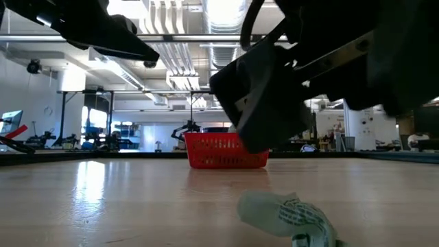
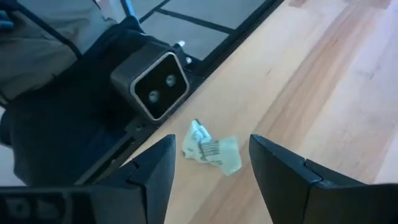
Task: Pick and place items into bin
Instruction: Put the stevia packet into the red bin
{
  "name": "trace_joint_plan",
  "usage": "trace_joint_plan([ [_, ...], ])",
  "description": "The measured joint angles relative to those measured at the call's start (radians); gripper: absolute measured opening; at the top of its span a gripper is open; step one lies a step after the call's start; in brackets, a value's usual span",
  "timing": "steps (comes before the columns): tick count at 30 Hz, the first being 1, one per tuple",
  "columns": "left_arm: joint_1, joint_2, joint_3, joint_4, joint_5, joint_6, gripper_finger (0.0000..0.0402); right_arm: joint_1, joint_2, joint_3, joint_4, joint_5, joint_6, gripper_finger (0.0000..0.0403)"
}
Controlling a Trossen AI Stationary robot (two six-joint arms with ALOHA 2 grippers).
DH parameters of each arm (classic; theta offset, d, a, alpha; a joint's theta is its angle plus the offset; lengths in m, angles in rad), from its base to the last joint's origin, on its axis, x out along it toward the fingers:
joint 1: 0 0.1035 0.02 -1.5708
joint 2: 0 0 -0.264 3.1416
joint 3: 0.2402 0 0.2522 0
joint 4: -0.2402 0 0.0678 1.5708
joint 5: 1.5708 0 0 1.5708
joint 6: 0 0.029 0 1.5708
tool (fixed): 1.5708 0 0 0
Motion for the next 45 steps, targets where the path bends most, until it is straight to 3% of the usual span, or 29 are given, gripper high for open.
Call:
trace_joint_plan([
  [8, 0.000, 0.056, 0.000, 0.000, 0.000, -0.025, 0.0167, 0.000, 0.076, 0.057, -0.008, -0.002, 0.007, 0.0196],
  [17, -0.001, 0.119, 0.003, 0.009, 0.000, -0.028, 0.0167, 0.000, 0.074, 0.065, -0.052, 0.002, 0.015, 0.0189],
  [41, -0.002, 0.119, 0.008, 0.026, 0.008, -0.028, 0.0167, 0.000, 0.070, 0.065, -0.109, 0.006, -0.057, 0.0016],
  [45, -0.002, 0.119, 0.008, 0.026, 0.009, -0.028, 0.0167, 0.000, 0.056, 0.065, -0.117, 0.011, -0.064, 0.0009],
])
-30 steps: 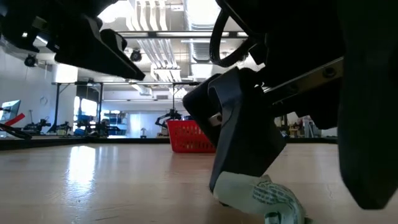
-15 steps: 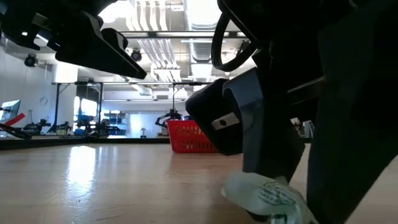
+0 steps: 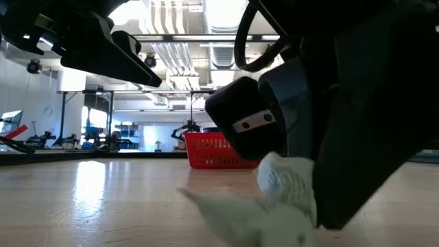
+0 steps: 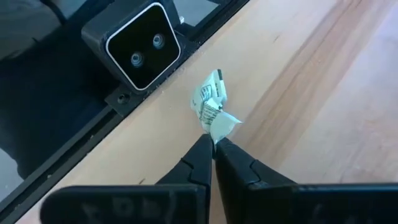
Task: Pick and place items into bin
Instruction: Put the stevia packet into the red bin
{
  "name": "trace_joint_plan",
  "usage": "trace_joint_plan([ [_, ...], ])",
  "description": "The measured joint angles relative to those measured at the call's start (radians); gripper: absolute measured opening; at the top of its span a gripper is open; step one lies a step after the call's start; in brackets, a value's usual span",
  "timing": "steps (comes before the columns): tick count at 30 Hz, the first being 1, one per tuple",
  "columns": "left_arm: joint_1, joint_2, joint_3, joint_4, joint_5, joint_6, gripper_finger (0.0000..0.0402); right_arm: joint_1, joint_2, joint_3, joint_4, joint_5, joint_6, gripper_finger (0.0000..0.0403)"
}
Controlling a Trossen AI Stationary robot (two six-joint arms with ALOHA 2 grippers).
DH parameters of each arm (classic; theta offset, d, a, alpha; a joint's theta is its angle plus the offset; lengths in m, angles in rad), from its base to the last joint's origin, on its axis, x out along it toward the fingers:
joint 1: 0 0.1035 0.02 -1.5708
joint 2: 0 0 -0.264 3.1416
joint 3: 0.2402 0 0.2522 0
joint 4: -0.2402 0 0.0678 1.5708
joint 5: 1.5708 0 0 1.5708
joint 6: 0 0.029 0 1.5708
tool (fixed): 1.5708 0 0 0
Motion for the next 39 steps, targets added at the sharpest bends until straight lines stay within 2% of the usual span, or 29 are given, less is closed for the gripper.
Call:
trace_joint_plan([
  [5, 0.000, 0.000, 0.000, 0.000, 0.000, 0.000, 0.0167, 0.000, -0.042, 0.000, -0.092, 0.048, -0.023, 0.0009],
  [9, 0.000, -0.001, 0.000, 0.000, 0.000, 0.000, 0.0167, 0.000, -0.112, 0.000, -0.217, 0.166, -0.047, 0.0009],
  [12, 0.000, -0.001, 0.000, 0.002, 0.000, 0.000, 0.0167, 0.000, -0.182, 0.000, -0.320, 0.304, -0.054, 0.0009],
  [17, 0.000, -0.001, 0.000, 0.005, 0.000, 0.001, 0.0167, 0.000, -0.296, -0.018, -0.446, 0.590, -0.053, 0.0009],
  [22, 0.001, -0.002, 0.000, 0.015, -0.002, 0.004, 0.0167, -0.020, -0.398, -0.084, -0.467, 0.903, -0.047, 0.0009],
  [25, 0.001, -0.004, 0.001, 0.045, -0.002, 0.003, 0.0167, -0.063, -0.451, -0.130, -0.461, 1.009, -0.028, 0.0009],
  [30, 0.001, -0.004, 0.004, 0.063, -0.003, 0.003, 0.0167, -0.175, -0.501, -0.219, -0.352, 1.017, -0.033, 0.0008],
  [36, 0.001, -0.004, 0.004, 0.062, -0.004, 0.003, 0.0167, -0.307, -0.500, -0.307, -0.088, 0.830, -0.075, 0.0009],
  [39, 0.001, -0.004, 0.004, 0.062, -0.003, 0.002, 0.0167, -0.345, -0.493, -0.326, -0.036, 0.793, -0.062, 0.0009],
])
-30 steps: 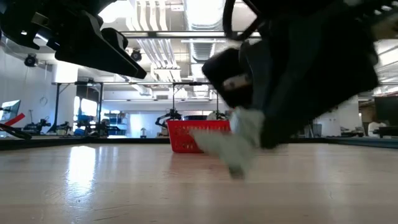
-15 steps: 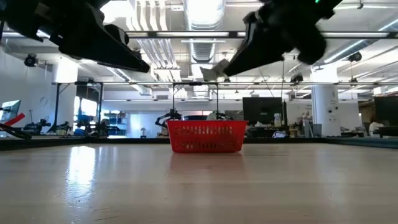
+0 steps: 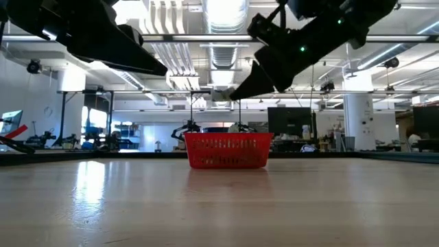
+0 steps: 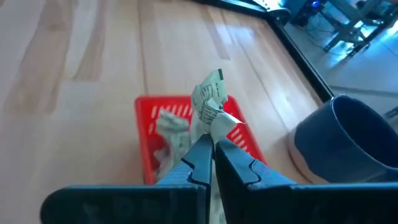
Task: Pick and place items into bin
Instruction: Put the stevia packet into the red bin, then return to Home Position
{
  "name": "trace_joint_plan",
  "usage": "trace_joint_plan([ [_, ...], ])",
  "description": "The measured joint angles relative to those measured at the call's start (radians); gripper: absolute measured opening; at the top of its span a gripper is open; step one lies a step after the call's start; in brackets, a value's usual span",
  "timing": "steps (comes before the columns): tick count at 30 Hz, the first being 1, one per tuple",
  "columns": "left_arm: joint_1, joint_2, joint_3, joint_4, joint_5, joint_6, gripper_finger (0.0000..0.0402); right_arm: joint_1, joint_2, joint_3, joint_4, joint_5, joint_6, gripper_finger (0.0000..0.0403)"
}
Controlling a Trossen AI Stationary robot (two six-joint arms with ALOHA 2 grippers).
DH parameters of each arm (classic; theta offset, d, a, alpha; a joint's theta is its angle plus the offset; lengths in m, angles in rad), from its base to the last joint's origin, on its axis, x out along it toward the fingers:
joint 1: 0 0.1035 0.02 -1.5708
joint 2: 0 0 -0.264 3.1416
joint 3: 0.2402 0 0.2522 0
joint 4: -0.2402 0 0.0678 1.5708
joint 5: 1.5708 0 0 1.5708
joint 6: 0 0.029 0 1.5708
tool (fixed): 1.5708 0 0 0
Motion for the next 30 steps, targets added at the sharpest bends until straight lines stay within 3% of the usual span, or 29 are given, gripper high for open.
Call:
trace_joint_plan([
  [19, 0.001, 0.000, -0.001, 0.001, -0.034, 0.000, 0.0167, -0.066, 0.007, -0.002, -0.001, -0.024, 0.108, 0.0011],
  [30, 0.001, 0.000, -0.001, 0.002, -0.028, -0.027, 0.0167, -0.066, 0.005, -0.002, -0.002, -0.024, 0.137, 0.0103],
])
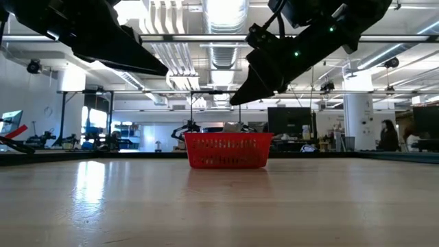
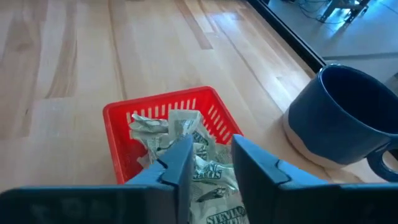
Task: Pick and place items into bin
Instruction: Return to Home Position
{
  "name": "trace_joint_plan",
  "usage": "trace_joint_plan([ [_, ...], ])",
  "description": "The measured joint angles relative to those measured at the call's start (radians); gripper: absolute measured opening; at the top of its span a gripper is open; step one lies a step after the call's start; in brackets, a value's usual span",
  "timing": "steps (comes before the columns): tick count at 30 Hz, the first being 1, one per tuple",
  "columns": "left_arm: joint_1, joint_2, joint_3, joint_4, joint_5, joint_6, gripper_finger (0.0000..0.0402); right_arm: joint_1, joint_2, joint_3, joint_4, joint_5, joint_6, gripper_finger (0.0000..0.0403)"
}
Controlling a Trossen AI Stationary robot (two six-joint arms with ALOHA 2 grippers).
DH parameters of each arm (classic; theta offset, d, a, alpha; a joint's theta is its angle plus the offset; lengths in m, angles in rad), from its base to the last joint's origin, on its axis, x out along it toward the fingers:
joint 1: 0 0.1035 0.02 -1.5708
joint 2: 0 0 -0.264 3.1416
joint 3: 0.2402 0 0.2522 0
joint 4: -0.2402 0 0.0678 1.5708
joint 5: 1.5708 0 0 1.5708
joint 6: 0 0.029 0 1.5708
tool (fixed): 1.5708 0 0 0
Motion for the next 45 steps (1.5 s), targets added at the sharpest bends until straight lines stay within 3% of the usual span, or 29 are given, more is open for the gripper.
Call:
trace_joint_plan([
  [8, -0.003, 0.000, 0.000, 0.098, 0.014, 0.034, 0.0167, 0.073, -0.072, 0.000, -0.004, 0.000, -0.116, 0.0131],
  [15, 0.007, -0.025, 0.000, 0.244, 0.000, 0.370, 0.0167, 0.172, -0.211, -0.001, -0.007, 0.000, -0.283, 0.0128],
  [21, 0.096, -0.044, -0.001, 0.471, -0.006, 0.552, 0.0167, 0.228, -0.365, -0.034, -0.008, -0.001, -0.360, 0.0121],
  [27, 0.218, -0.095, -0.029, 0.456, 0.006, 0.524, 0.0167, 0.211, -0.529, -0.116, -0.004, 0.000, -0.382, 0.0123],
  [36, 0.266, -0.352, -0.259, 0.475, 0.040, 0.496, 0.0167, 0.123, -0.818, -0.375, 0.088, -0.001, -0.334, 0.0122],
  [45, 0.267, -0.639, -0.542, 0.613, 0.038, 0.504, 0.0167, 0.094, -0.966, -0.531, 0.266, -0.059, -0.367, 0.0112],
])
